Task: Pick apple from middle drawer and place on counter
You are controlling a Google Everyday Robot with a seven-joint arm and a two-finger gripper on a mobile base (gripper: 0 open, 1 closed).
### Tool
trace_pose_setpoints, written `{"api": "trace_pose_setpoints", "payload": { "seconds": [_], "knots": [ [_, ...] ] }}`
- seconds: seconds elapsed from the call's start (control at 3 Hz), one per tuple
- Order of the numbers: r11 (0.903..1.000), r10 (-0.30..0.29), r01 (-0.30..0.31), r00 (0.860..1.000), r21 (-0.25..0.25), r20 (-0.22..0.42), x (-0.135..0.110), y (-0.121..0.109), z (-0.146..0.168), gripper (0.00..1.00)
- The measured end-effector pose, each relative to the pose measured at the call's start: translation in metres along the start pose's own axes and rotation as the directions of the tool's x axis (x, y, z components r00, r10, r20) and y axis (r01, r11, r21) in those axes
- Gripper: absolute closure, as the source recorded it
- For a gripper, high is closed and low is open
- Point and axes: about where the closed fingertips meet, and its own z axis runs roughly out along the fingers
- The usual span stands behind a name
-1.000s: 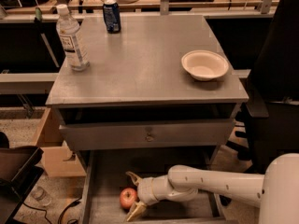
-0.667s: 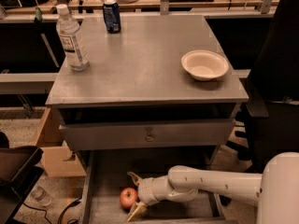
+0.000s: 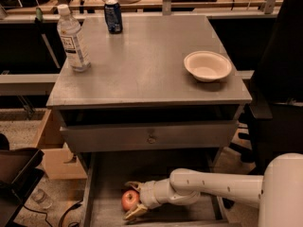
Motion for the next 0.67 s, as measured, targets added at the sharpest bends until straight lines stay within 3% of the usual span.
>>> {"api": "trace_pose_setpoints", "payload": {
  "seconds": [0.67],
  "knots": [
    [1.0000,0.000,0.000,1.000,-0.006,0.003,-0.0011,0.0019,0.0026,0.73]
  ]
}}
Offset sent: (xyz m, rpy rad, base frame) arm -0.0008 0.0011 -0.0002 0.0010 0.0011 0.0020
